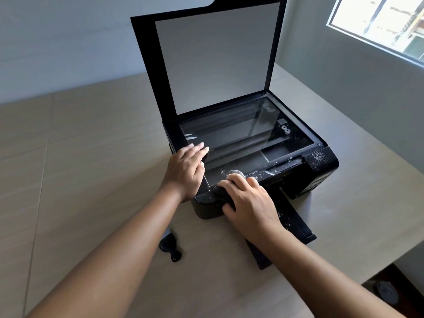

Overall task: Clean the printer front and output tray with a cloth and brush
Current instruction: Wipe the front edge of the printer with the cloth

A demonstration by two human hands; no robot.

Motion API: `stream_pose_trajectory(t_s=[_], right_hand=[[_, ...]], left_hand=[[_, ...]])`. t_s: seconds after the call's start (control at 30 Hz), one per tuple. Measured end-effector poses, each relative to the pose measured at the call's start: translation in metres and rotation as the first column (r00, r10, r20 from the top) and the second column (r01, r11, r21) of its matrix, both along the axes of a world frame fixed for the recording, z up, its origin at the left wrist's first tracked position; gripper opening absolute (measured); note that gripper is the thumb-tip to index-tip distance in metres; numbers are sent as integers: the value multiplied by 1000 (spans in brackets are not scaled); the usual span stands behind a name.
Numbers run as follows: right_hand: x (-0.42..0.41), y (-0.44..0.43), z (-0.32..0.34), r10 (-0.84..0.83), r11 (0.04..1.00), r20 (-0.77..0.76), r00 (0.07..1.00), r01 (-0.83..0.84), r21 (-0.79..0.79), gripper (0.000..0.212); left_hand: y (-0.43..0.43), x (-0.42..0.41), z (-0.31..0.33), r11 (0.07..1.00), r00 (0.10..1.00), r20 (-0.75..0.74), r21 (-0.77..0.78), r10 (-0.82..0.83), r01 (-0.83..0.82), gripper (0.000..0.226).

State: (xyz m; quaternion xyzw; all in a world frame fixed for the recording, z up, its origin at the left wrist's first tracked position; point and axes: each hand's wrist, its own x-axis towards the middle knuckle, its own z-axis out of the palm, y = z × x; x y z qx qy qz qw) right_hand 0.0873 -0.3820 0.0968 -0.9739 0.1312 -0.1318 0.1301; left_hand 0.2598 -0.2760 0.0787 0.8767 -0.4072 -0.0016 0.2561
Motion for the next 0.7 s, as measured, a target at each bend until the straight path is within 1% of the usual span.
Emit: stream_pose_trajectory(t_s=[0.07,0.1,0.2,0.27,0.33,0.4,0.5,0.6,0.63,0.7], right_hand=[[2,6,0,-54,999,11,998,54,5,41],[4,13,-1,-48,999,18,999,48,17,40],[4,30,-5,71,997,17,997,-72,31,46],[-1,22,-7,98,995,6,995,-98,1,51],[-7,9,-10,35,999,27,999,-36,25,53],[-11,2,-12,-23,995,45,999,19,96,53],[-9,4,-10,-11,984,60,998,0,178,53],[-19,-1,-14,34,982,63,997,-45,185,58],[-23,-2,-17,8,980,77,997,-23,196,61],[-30,-2,-23,-98,966,109,989,68,249,63]], left_hand=[[0,0,0,1000,1000,5,-4,4,-4,59],[0,0,0,1000,1000,7,-7,5,-5,60],[0,1,-1,1000,1000,12,1,3,-3,61],[0,1,-2,1000,1000,17,8,-2,2,60],[0,1,-2,1000,1000,15,8,-6,6,59],[0,1,-1,1000,1000,19,1,-4,4,58],[0,1,-1,1000,1000,13,-7,-1,1,53],[0,0,-1,1000,1000,12,2,1,-1,53],[0,0,-1,1000,1000,12,2,1,-1,53],[-1,0,-1,1000,1000,7,0,2,-2,53]])
